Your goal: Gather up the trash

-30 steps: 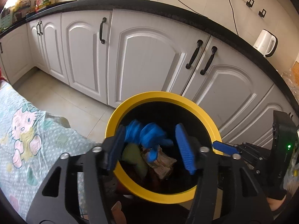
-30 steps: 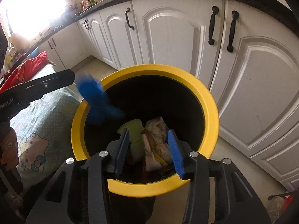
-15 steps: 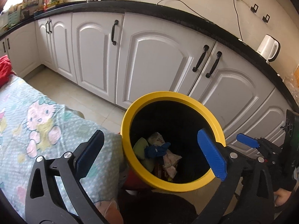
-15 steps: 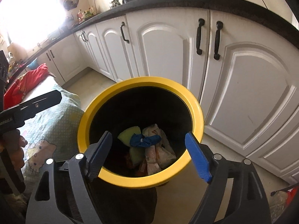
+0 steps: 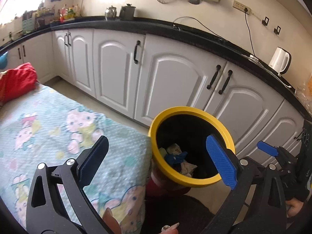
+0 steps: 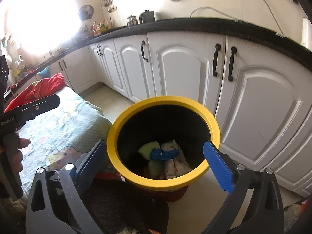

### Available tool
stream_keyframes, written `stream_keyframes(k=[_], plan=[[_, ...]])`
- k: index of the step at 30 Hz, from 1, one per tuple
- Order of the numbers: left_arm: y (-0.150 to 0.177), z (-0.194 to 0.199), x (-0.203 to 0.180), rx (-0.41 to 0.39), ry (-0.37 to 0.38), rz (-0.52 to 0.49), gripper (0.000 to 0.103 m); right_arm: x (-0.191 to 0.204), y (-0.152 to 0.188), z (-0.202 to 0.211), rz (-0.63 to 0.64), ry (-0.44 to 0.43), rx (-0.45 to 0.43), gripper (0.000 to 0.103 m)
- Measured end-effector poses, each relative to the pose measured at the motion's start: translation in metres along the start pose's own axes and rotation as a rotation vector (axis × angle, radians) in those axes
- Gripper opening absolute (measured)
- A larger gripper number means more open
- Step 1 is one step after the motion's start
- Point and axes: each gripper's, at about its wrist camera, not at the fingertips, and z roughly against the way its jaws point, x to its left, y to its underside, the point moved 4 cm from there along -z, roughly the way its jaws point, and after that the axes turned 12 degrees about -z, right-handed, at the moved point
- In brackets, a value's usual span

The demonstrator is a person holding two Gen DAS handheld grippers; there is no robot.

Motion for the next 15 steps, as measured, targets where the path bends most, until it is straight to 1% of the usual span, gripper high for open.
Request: stream_keyframes(k=[7,13,15], plan=[[0.016,0.036,0.011,-0.032,-0.074,-0.004,0.092,0.018,0.011,0.019,0.027,0.000,-0.052,0.097],[0.032,0.065,0.019,-0.080,-0.130,0.007,0.092,0.029,0.024,0.041,0.032,-0.015,-0.127,0.097],[0.037,0.074,0.020,-0.102,-0.151,0.007,0.092,0.032,0.028,0.050,0.031,-0.013,-0.167,0.097]])
